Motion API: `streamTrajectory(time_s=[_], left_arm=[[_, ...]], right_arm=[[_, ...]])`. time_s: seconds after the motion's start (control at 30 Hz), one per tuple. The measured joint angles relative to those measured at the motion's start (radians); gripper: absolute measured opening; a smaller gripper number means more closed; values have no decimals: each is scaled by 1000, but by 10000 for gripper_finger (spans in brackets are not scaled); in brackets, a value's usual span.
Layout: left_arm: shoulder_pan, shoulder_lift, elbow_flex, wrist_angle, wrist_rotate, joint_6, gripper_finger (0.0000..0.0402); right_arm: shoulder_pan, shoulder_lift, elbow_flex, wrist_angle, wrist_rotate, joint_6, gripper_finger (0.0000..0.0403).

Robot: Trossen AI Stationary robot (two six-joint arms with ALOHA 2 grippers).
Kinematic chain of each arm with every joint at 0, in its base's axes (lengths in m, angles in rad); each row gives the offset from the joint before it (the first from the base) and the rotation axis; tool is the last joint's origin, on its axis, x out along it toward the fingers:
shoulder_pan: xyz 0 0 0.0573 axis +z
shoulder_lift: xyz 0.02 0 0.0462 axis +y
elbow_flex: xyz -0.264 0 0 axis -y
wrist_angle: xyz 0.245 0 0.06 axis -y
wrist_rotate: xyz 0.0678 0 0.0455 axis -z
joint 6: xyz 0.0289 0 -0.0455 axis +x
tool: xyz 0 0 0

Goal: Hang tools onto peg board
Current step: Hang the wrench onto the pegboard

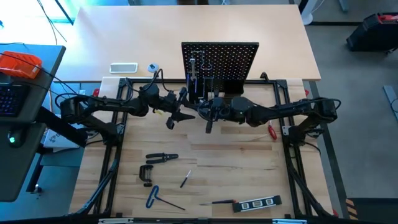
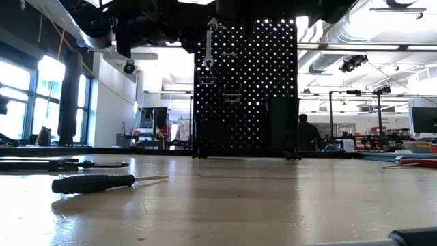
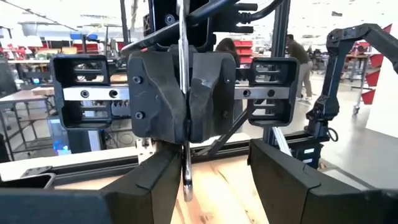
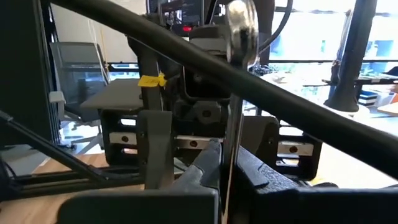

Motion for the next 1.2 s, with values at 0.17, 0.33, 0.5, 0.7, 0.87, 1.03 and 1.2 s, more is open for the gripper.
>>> streamTrajectory(time_s=[0.17,0.33,0.5,0.7,0.87,1.03,1.2], left_arm=[[4,0,2,-1,-44,27,178],[4,11,51,-68,-59,41,178],[2,14,111,-158,-73,91,165],[-1,14,146,-222,-87,98,106],[-13,14,167,-313,-109,147,54],[-24,15,166,-280,-124,138,10],[-24,16,169,-267,-190,132,5]], right_arm=[[-29,0,0,15,-34,21,0],[-59,0,0,74,-114,67,0],[-59,0,0,80,-125,70,0],[-55,0,0,71,-116,68,0],[-55,2,0,73,-112,68,0],[-53,1,0,50,-100,66,0],[-34,-6,2,27,-26,53,8]])
